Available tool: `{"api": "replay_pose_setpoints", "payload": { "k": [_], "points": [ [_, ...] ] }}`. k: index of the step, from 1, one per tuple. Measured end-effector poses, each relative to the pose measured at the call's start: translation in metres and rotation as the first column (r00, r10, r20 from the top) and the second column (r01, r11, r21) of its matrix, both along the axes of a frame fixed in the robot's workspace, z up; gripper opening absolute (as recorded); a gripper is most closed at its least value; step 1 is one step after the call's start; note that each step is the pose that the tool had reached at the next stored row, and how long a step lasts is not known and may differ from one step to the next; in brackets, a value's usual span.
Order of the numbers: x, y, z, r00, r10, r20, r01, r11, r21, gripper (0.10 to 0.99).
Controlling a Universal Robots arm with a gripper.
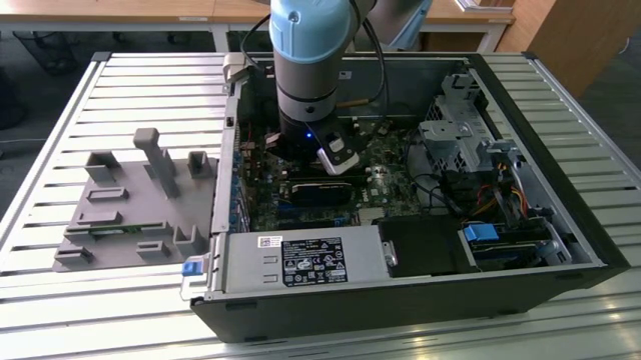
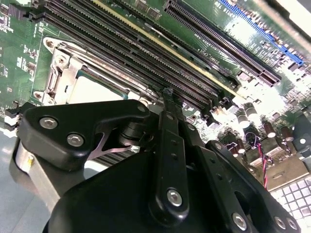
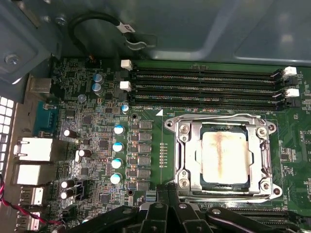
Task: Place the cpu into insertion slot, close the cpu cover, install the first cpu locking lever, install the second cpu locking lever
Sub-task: 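Install the second cpu locking lever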
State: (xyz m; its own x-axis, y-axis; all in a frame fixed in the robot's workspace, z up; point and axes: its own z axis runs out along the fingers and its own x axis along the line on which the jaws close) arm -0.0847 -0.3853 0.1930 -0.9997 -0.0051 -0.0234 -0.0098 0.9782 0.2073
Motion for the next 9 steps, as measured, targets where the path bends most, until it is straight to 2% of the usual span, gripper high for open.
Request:
{"api": "replay_pose_setpoints", "payload": {
  "k": [4,9],
  "points": [
    [0.0000,0.0009,0.0000,1.0000,0.000,0.0002,0.000,1.0000,0.000,0.106],
    [0.0000,0.0054,-0.0001,1.0000,0.000,0.0001,0.000,1.0000,0.000,0.106]
  ]
}}
